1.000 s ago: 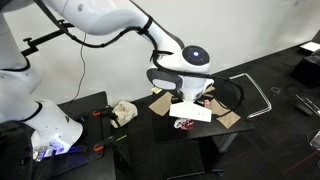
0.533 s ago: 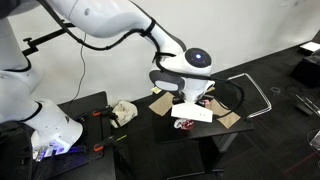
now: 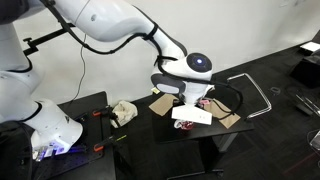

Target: Put the pen on the table

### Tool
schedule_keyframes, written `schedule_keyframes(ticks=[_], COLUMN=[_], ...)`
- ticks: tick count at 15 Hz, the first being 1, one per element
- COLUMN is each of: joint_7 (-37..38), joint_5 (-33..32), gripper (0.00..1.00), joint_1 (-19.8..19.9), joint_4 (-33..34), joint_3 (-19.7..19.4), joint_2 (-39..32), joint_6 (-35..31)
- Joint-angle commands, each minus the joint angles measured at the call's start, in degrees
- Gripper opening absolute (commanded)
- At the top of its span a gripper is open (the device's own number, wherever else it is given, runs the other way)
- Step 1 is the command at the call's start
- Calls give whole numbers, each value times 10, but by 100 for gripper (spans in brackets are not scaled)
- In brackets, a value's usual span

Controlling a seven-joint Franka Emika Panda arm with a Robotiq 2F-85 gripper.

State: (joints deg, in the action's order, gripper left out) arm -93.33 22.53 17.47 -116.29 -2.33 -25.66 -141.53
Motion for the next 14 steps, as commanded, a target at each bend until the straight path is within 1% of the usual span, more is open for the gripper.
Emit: schedule_keyframes(ticks=[1,2,3,10,14], joint_7=[-3,-4,-4,-21,-40], joint_5=[-6,-6,-5,15,48], gripper=[0,0,3,3,3], joint_1=[15,16,17,30,31], joint_4=[4,0,-2,-33,-50], joint_3=[12,12,12,18,25], joint_2=[1,6,9,63,107], joint_6=[-5,-7,-8,-9,-3])
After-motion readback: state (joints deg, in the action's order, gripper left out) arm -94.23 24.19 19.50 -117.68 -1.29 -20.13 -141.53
